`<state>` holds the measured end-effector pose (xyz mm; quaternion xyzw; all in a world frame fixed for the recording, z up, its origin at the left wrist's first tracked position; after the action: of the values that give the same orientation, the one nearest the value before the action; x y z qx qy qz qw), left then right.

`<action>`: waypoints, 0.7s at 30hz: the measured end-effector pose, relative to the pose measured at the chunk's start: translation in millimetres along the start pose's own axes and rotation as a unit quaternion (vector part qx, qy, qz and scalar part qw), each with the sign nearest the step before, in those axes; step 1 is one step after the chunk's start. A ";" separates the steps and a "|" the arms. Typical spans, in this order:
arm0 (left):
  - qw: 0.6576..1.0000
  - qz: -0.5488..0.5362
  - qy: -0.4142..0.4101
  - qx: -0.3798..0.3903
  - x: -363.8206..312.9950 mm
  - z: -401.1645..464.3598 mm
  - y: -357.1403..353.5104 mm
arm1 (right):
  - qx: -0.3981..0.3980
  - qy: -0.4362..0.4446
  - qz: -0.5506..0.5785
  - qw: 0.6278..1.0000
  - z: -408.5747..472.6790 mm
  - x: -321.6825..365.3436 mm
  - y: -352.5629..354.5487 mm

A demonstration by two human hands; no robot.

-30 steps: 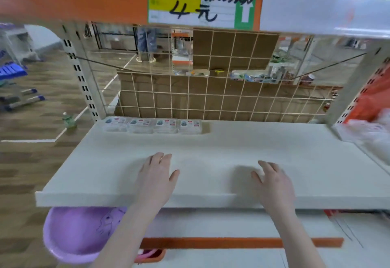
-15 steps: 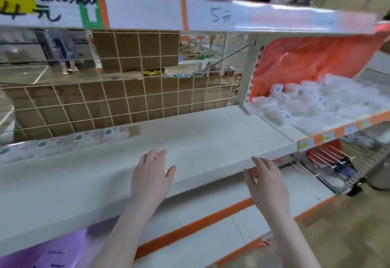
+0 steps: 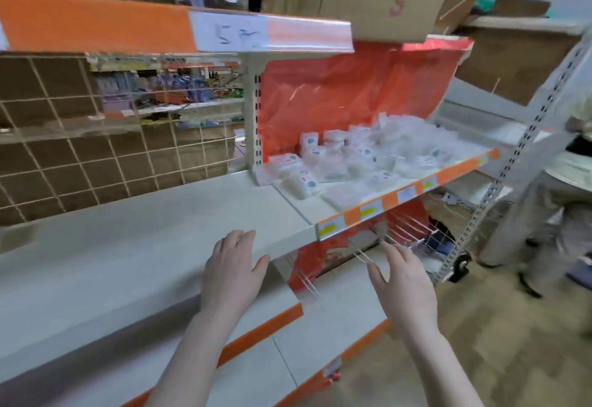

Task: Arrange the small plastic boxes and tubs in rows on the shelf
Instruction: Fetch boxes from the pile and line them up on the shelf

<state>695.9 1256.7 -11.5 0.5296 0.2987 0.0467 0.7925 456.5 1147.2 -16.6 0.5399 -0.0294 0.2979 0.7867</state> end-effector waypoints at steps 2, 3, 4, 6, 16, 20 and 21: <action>1.000 -0.008 -0.003 0.002 -27.4 8.6 -17.0 | 0.011 -0.004 -0.007 1.000 15.7 -27.6 2.2; 1.000 -0.012 -0.003 0.005 -38.9 12.5 -24.9 | 0.014 -0.009 -0.007 1.000 22.8 -39.9 2.7; 1.000 -0.013 -0.003 0.009 -48.6 16.2 -32.3 | 0.016 -0.012 -0.006 1.000 29.0 -50.7 2.9; 1.000 -0.013 0.000 0.011 -64.4 24.8 -44.8 | 0.013 -0.011 -0.002 1.000 41.6 -68.1 2.2; 1.000 -0.018 -0.002 -0.008 -106.1 109.5 -87.1 | -0.002 0.015 0.021 1.000 134.0 -108.8 -27.1; 1.000 -0.019 -0.003 -0.020 -113.7 156.3 -105.4 | 0.009 0.021 0.015 1.000 182.1 -114.7 -47.0; 1.000 -0.020 -0.001 -0.020 -116.0 168.9 -109.9 | 0.012 0.022 0.014 1.000 195.9 -117.0 -52.2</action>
<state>662.9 1026.5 -13.7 0.5073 0.3079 0.0366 0.8041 440.5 913.7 -21.7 0.5420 -0.0160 0.3206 0.7767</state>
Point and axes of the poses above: each hand's wrist, its own z-axis towards the middle knuckle, its own y-axis out of the back of the hand, x = y × z, the point moved 6 cm from there along z, towards the middle knuckle, and after that the axes turned 2 degrees about -z, right-handed, at the moved point
